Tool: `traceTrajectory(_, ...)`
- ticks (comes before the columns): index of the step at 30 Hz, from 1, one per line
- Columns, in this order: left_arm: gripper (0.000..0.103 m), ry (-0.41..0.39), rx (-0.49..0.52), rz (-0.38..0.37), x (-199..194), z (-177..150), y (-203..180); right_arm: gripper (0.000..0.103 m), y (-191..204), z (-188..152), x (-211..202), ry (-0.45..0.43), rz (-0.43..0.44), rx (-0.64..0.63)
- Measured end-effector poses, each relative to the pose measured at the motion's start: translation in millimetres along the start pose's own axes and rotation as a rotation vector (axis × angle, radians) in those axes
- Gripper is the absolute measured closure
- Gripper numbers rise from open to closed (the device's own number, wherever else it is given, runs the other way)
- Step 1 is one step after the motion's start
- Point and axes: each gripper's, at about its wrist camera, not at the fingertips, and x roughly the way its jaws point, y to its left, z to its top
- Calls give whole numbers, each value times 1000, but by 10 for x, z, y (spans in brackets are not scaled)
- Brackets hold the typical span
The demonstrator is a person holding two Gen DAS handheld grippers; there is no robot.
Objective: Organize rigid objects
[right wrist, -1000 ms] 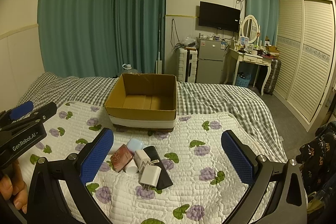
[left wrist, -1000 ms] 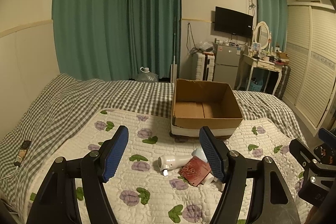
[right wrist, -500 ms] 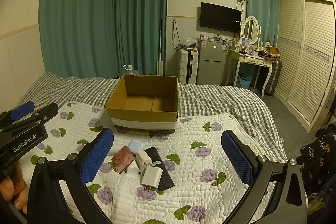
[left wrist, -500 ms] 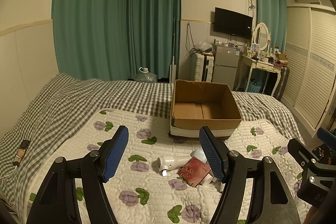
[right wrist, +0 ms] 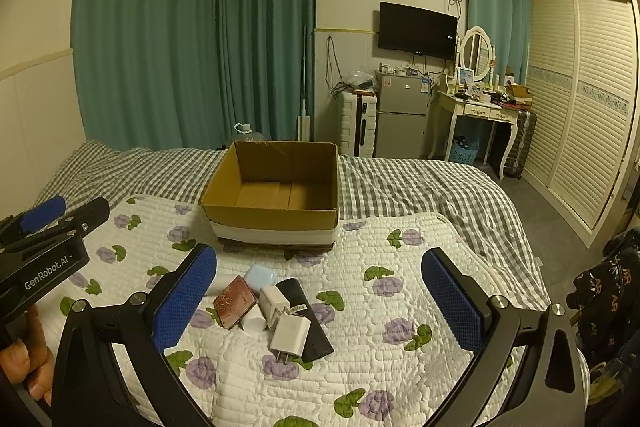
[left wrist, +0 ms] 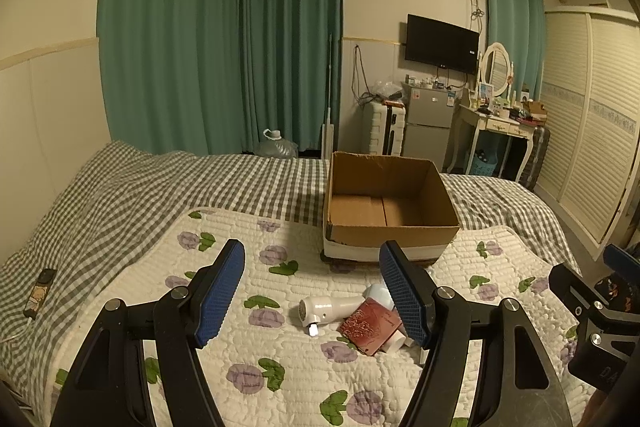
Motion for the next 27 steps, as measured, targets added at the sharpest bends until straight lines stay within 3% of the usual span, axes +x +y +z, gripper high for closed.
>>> traceTrajectory(16, 30, 30, -20, -25, 68, -34, 70, 0, -62, 4, 2, -11, -5, -4)
traceTrajectory(27, 30, 45, 13, 53, 310, -91, 272, 0, -123, -66, 206, 20, -12, -30)
